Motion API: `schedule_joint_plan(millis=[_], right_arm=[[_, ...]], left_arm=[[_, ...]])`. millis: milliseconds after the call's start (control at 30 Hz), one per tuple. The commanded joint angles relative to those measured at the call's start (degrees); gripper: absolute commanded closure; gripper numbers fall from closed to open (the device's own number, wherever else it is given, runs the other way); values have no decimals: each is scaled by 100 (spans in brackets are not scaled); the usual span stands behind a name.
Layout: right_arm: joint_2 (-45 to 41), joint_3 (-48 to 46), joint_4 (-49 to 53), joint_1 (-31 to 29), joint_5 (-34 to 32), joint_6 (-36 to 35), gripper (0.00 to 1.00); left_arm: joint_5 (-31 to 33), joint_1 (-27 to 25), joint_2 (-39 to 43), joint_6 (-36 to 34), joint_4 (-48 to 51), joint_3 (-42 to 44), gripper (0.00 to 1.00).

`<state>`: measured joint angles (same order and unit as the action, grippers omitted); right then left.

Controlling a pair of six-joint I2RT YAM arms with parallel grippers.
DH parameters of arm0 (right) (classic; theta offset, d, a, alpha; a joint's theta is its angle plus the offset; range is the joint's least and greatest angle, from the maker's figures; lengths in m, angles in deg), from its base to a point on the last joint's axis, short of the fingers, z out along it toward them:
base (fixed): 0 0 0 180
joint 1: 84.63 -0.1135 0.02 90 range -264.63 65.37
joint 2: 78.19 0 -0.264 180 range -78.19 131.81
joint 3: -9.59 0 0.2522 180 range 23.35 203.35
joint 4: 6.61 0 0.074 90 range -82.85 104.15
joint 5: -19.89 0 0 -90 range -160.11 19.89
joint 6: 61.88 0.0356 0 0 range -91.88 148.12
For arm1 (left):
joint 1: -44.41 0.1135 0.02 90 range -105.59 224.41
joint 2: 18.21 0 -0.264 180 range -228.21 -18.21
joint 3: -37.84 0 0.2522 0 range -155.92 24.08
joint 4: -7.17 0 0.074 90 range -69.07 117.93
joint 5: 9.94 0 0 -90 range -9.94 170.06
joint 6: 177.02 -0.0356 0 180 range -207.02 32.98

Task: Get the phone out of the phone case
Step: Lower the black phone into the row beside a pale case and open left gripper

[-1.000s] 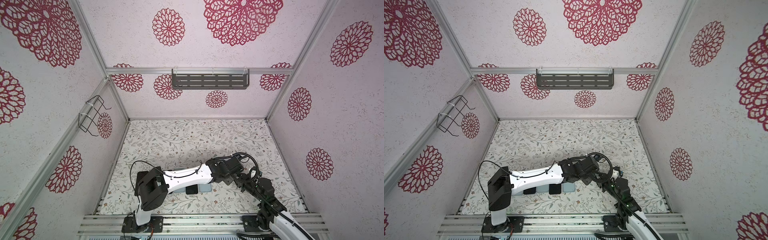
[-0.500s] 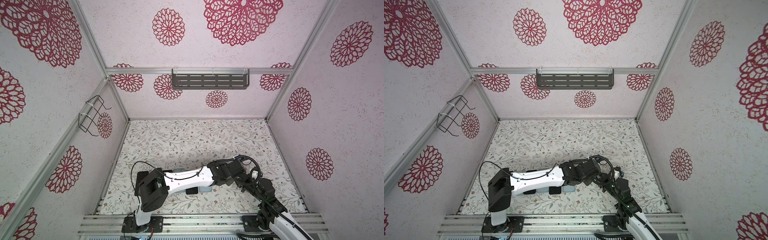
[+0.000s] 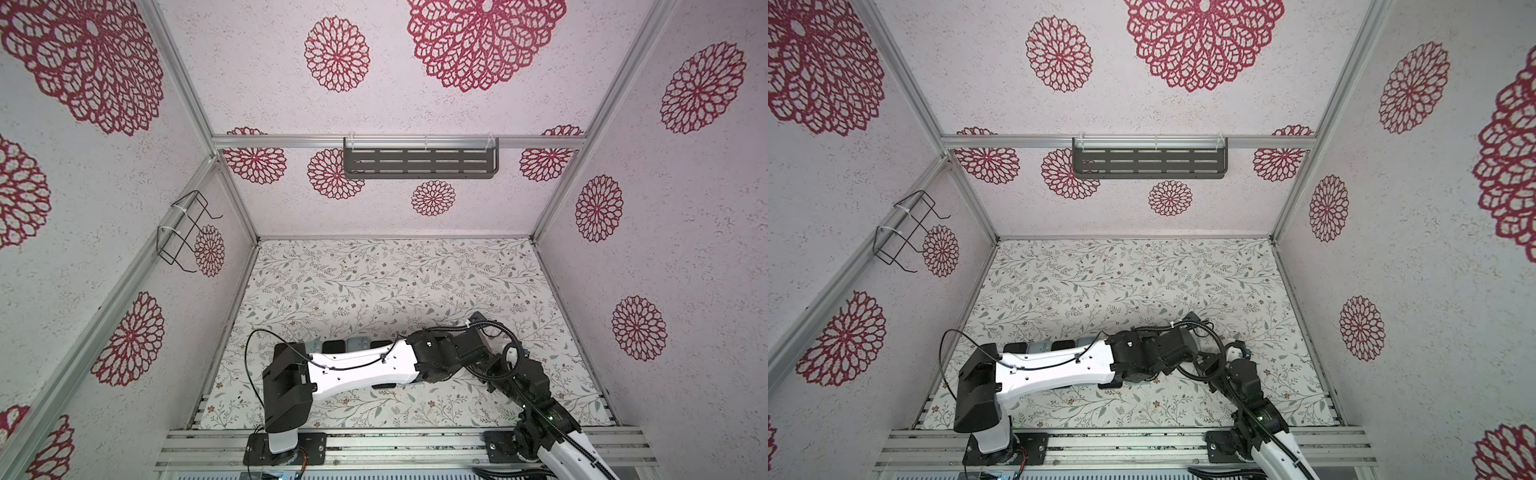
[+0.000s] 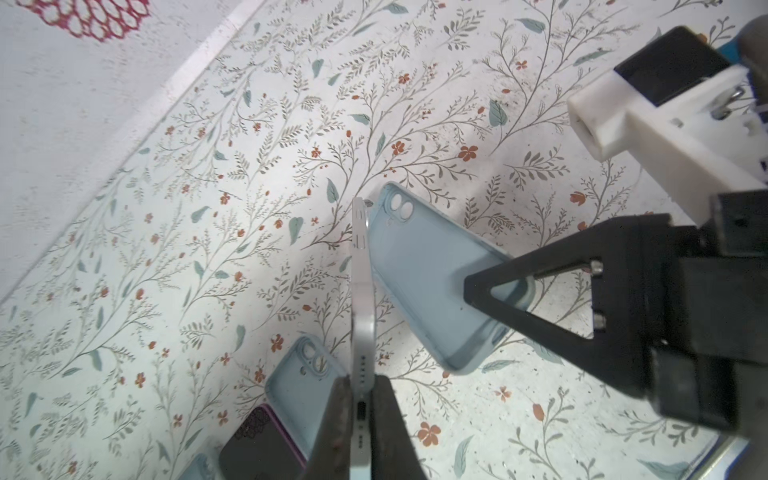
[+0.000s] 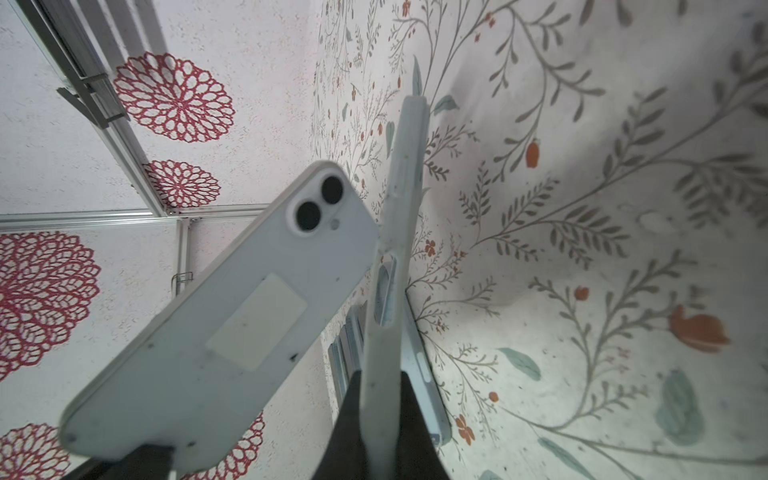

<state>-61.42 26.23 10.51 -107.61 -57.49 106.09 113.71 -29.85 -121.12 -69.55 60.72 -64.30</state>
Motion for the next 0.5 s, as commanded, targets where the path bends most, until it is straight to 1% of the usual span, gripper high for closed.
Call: schedule_joint_plan(millis=[0,67,133,200,333,467], right_arm=[[74,330,593,68,-327,-460,100],[156,454,742,99,-401,-634,100],[234,715,1158,148,-621,-978,100],[331,944,1457,206,-704,-1229,100],[495,981,1298,261,-419,-1285,100],[502,957,1253,285,-304,-1289,100]], left_arm=[[459,-60,326,-16,168,156,100],[470,-79,308,-58,183,241,100],[507,-141,205,-86,244,229,100],[529,-191,82,-148,282,186,100],[740,-310,-344,-255,550,-57,100],[944,-462,-651,-404,832,-325,100]])
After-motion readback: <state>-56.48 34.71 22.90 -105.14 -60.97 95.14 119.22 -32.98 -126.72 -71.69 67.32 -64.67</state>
